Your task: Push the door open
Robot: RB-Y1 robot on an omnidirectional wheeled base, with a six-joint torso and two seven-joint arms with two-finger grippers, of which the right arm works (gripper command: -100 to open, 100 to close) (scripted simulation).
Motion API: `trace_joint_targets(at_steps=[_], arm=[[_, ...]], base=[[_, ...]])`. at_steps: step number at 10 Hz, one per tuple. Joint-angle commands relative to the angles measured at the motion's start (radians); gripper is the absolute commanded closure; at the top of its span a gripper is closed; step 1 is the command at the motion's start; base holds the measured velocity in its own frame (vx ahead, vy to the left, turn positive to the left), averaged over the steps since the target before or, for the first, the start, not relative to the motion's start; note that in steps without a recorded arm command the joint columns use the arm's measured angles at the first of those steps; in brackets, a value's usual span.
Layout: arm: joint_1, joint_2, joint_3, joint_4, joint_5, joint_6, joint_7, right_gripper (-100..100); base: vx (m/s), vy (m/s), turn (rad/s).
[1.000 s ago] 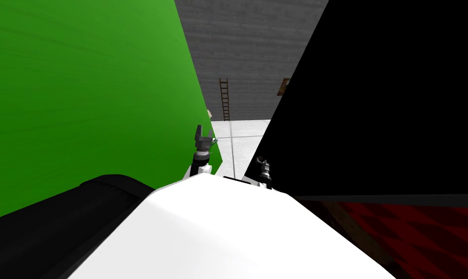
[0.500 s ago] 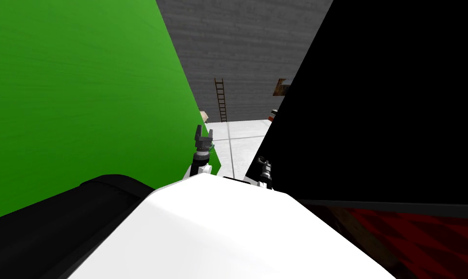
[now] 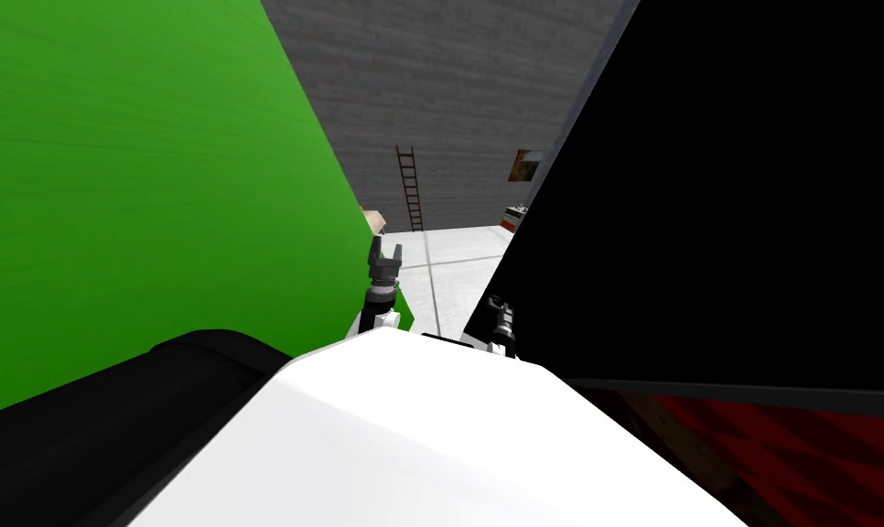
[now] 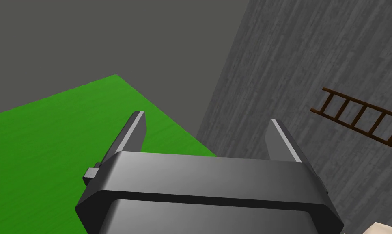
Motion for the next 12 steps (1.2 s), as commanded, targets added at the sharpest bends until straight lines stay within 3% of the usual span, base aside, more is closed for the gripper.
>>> trace_joint_targets(at_steps=[1, 5, 7, 9, 10, 11, 12], arm=[[-0.005, -0.017, 0.01, -0.008, -0.016, -0.005, 0.015, 100], [-0.023, -0.013, 0.05, 0.011, -0.059, -0.012, 0.051, 100], [-0.033, 0.009, 0.072, 0.021, -0.083, -0.016, 0.071, 100], [-0.042, 0.043, 0.091, 0.03, -0.103, -0.019, 0.088, 100], [-0.036, 0.029, 0.08, 0.03, -0.098, -0.018, 0.084, 100], [-0.037, 0.0, 0.066, 0.028, -0.109, -0.022, 0.092, 100], [-0.037, -0.009, 0.059, 0.027, -0.113, -0.023, 0.095, 100]], base=[[0.176, 0.004, -0.135], [0.201, 0.031, -0.212], [0.217, 0.039, -0.25], [0.193, 0.058, -0.211], [0.075, 0.029, -0.06], [0.109, 0.014, -0.027], [0.158, 0.031, -0.044]])
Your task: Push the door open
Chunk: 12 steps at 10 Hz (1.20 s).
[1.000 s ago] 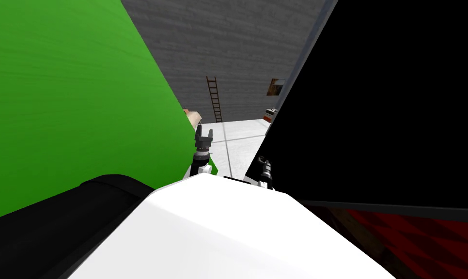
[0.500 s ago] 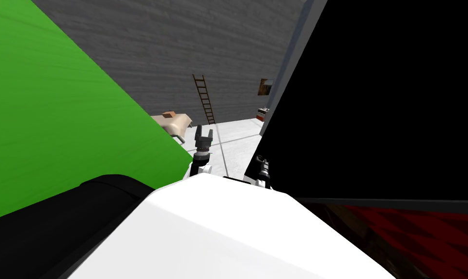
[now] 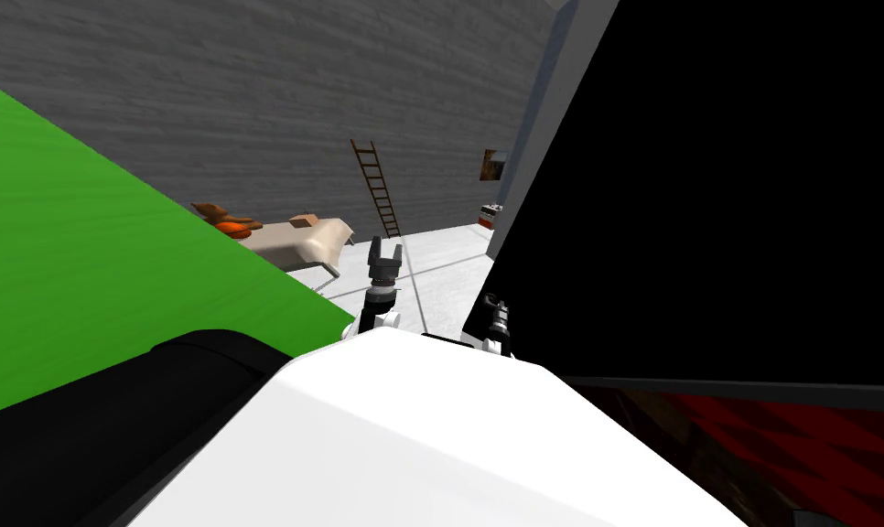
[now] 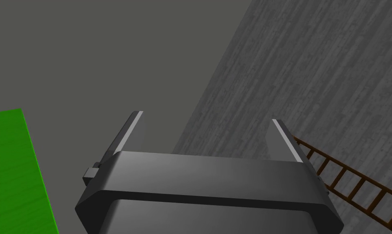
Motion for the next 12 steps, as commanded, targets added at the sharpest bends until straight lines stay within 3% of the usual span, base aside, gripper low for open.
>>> trace_joint_targets(at_steps=[1, 3, 6, 10, 11, 12], arm=[[-0.013, -0.027, -0.018, 0.01, -0.01, -0.015, 0.004, 100], [-0.013, -0.036, -0.038, 0.007, -0.024, -0.016, 0.013, 100], [-0.012, -0.031, -0.05, 0.005, -0.033, -0.016, 0.019, 100], [-0.01, 0.032, -0.087, -0.001, -0.058, -0.018, 0.037, 100], [-0.007, 0.014, -0.088, 0.005, -0.058, -0.019, 0.033, 100], [-0.005, -0.019, -0.11, 0.002, -0.073, -0.022, 0.04, 100]], base=[[0.177, 0.013, -0.025], [0.233, 0.043, -0.058], [0.164, 0.007, -0.03], [0.162, 0.069, -0.086], [0.048, 0.027, -0.054], [0.131, 0.008, -0.027]])
